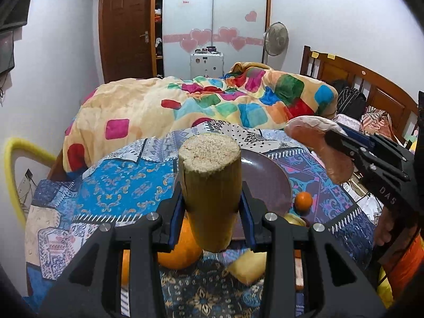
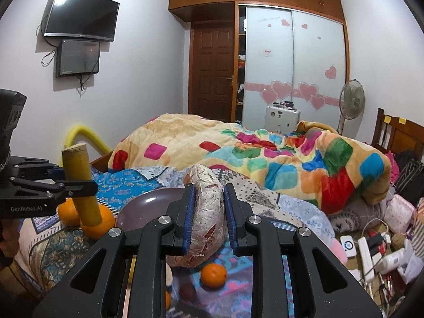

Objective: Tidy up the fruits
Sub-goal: 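Lift the yellow cylinder with the left tool while the right tool carries the pomelo wedge over the plate, then lower the cylinder onto the purple plate and open the left tool while the right tool releases the wedge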

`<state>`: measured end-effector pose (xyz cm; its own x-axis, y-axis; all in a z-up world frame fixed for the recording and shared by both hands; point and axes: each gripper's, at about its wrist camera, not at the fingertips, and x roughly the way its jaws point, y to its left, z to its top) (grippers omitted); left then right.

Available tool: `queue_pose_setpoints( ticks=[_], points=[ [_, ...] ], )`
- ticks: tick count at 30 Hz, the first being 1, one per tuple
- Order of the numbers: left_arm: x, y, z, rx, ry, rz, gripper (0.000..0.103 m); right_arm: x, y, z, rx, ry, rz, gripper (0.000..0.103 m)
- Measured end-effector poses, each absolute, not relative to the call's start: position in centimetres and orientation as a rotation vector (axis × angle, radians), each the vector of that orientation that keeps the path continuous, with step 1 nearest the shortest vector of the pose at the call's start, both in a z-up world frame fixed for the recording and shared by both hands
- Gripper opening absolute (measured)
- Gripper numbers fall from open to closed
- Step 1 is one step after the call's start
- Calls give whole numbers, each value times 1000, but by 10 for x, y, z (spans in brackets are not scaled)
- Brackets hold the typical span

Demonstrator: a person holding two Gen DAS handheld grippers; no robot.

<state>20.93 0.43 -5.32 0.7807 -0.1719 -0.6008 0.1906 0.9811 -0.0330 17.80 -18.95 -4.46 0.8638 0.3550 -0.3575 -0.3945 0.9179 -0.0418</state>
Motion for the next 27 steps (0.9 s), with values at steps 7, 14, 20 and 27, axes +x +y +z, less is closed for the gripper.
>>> queue_pose_setpoints(
  ticks=[7, 14, 20, 27],
  points=[
    [240, 4, -64, -4, 697, -230, 38, 208, -175, -56, -114, 417, 418, 20],
    [272, 5, -80, -27, 774, -242, 38, 234, -159, -68, -153, 497, 432, 20],
    [297, 11, -91, -62, 851, -250, 38, 255, -150, -76, -182, 571, 443, 20],
    [320, 5, -95, -58, 918, -260, 38, 276, -140, -89, -227, 660, 439, 20]
  ],
)
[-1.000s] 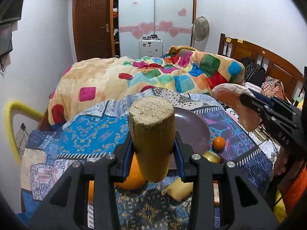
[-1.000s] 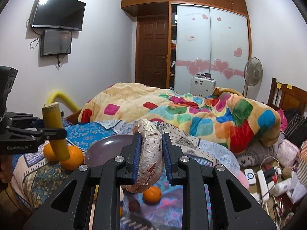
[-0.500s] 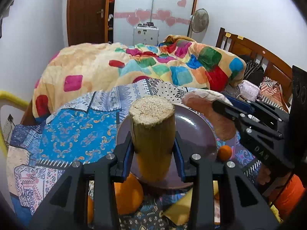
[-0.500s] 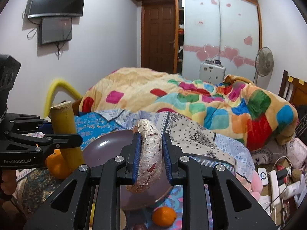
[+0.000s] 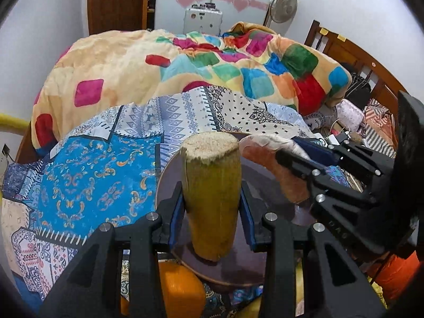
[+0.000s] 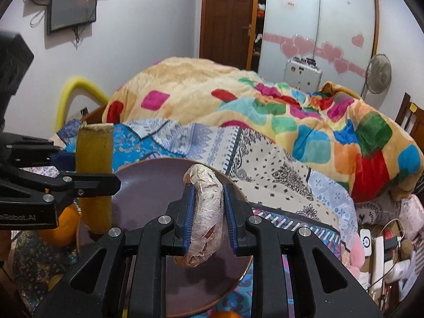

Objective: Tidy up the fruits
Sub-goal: 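Lower the cylinder onto the purple plate and open the left tool while the right tool releases the wedge, then grasp the second pomelo wedge with the right tool while the left tool approaches another yellow cylinder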

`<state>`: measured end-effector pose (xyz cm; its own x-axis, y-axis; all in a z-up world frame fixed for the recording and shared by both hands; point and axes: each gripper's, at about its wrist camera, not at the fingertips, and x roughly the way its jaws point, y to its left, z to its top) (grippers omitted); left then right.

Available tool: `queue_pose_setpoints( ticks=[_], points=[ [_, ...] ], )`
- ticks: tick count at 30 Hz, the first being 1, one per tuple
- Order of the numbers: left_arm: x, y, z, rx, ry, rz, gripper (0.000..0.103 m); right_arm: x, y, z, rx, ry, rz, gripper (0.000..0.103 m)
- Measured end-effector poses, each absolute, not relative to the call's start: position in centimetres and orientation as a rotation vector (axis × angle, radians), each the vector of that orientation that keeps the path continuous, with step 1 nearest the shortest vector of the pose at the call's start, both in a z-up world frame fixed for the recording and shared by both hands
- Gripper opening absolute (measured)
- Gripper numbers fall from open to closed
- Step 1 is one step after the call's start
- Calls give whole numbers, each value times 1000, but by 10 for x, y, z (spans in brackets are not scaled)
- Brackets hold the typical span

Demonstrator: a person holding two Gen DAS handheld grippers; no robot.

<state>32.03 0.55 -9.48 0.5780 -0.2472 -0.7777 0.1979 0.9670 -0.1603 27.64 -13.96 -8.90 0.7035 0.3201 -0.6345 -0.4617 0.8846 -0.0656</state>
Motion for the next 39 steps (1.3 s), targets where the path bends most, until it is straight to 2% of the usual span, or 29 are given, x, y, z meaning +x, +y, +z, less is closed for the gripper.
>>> queue_pose_setpoints(
  ticks=[9, 15, 19, 24, 27, 30, 32, 34, 39],
  points=[
    [334, 9, -94, -40, 936, -237, 38, 292, -139, -104, -248, 750, 425, 21],
    [323, 14, -87, -38, 913, -233, 38, 288, -144, -96, -240, 736, 416, 21],
    [309, 18, -80, -32, 890, -220, 38, 277, -150, -86, -225, 709, 416, 28],
    [285, 21, -73, -18, 866, -206, 39, 257, -159, -70, -204, 673, 416, 30],
    [264, 22, -67, -13, 846, -197, 40, 239, -164, -61, -213, 634, 399, 41],
    [246, 23, -62, -21, 831, -191, 46, 219, -169, -53, -207, 605, 405, 46],
    [231, 23, -60, -26, 819, -178, 59, 204, -172, -48, -209, 584, 403, 47],
    [215, 23, -58, -24, 796, -155, 67, 191, -175, -46, -206, 566, 403, 55],
    [180, 20, -59, -4, 781, -140, 73, 161, -179, -44, -199, 536, 417, 61]
  ],
)
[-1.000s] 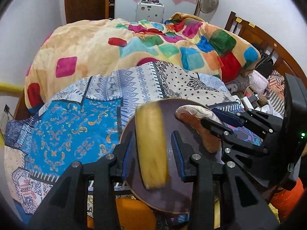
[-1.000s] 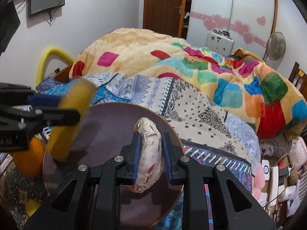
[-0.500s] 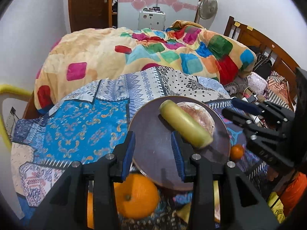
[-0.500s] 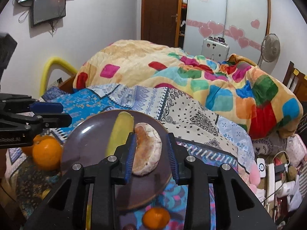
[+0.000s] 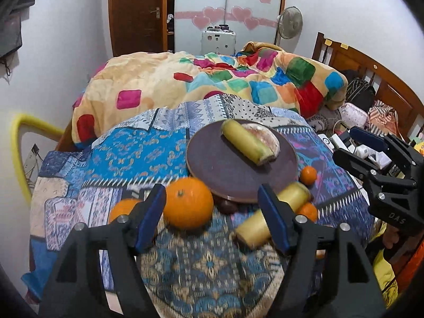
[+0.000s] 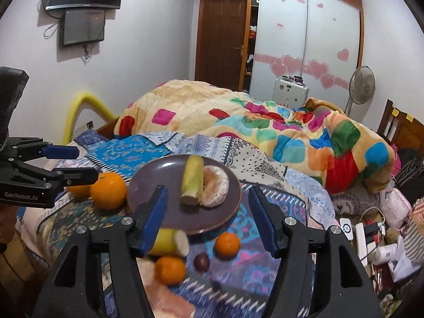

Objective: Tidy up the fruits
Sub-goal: 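Grasp the second pomelo wedge with the right tool while the left tool approaches another yellow cylinder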

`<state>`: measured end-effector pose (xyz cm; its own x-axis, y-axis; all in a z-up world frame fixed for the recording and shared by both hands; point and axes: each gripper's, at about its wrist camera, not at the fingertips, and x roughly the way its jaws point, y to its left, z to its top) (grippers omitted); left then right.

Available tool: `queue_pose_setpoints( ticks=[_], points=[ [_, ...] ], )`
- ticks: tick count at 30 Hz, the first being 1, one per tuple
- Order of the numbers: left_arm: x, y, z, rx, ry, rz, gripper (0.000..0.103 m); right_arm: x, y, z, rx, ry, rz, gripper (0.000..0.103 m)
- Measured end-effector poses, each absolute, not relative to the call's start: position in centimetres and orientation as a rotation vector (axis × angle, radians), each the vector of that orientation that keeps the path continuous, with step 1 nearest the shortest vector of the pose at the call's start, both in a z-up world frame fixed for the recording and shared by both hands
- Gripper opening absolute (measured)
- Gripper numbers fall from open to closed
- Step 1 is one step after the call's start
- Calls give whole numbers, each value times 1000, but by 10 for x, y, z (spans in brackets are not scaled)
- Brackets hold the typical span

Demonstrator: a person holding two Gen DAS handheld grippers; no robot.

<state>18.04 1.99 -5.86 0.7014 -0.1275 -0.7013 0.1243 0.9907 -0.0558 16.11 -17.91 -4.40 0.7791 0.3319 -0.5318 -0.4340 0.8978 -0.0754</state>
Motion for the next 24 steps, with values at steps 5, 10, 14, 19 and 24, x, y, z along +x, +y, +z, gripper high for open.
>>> queue_pose_setpoints(
  ticks=[5, 10, 14, 19, 24],
  points=[
    [148, 18, -63, 6, 757, -131, 84, 141, -184, -55, -168, 564, 447, 63],
    [125, 19, -75, 0, 775, -133, 85, 125, -185, -73, -154, 610, 476, 63],
    [113, 23, -90, -6, 794, -119, 86, 114, -183, -91, -154, 649, 495, 70],
    [106, 28, -108, -22, 834, -114, 86, 108, -172, -109, -192, 692, 529, 70],
    [105, 34, -120, -38, 861, -110, 86, 119, -161, -124, -232, 743, 542, 70]
  ],
)
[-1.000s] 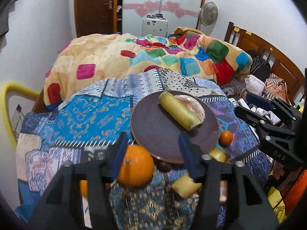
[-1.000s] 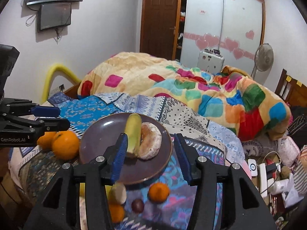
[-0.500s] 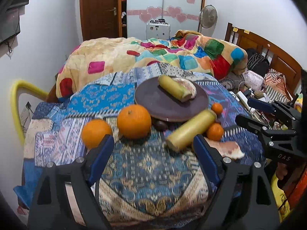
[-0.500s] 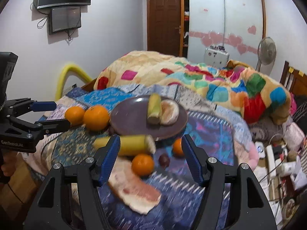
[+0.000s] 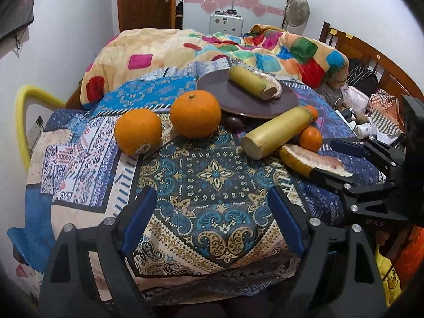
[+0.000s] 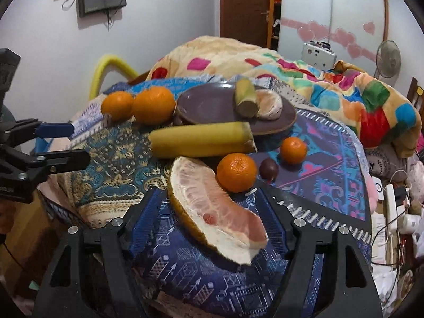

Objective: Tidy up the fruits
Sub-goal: 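Grasp the second pomelo wedge with the right tool while the left tool approaches another yellow cylinder, then grasp the second yellow cylinder with the left tool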

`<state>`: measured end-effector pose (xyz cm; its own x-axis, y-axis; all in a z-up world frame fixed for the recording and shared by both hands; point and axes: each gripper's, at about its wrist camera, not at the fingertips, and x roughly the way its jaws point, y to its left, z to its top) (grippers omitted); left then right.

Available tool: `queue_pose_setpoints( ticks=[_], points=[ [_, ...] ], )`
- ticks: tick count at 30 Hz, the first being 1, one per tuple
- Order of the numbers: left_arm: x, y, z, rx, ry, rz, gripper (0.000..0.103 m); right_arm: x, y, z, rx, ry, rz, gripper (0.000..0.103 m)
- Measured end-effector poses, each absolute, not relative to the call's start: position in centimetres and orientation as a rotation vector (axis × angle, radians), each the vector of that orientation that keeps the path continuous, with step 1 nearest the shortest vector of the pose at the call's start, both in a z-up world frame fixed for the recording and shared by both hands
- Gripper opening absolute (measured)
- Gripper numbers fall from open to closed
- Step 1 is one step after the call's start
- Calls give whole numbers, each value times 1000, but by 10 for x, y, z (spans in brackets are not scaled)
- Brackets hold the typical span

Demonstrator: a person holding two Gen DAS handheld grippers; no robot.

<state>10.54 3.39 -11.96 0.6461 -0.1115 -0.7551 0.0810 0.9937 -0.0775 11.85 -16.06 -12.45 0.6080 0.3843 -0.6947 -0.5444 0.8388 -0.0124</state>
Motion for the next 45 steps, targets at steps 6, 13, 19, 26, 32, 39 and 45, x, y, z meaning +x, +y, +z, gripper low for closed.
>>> queue_pose_setpoints(
  ticks=[6, 13, 19, 26, 32, 39, 45],
  points=[
    [109, 35, -126, -38, 870, -105, 86, 131, -160, -137, -224, 807, 579, 70],
    [114, 29, -127, -35, 871, -119, 86, 118, -162, -134, -262, 776, 615, 48],
    [114, 25, -125, -48, 864, -129, 86, 105, -165, -124, -279, 738, 614, 35],
    [116, 18, -119, -30, 851, -140, 86, 109, -183, -98, -167, 703, 624, 22],
    [133, 7, -114, -20, 840, -166, 86, 109, -195, -82, -132, 665, 611, 19],
    [165, -17, -115, 21, 840, -209, 86, 119, -211, -67, -117, 615, 567, 19],
    [193, -35, -123, 63, 832, -249, 86, 136, -233, -79, -122, 633, 481, 19]
  ],
)
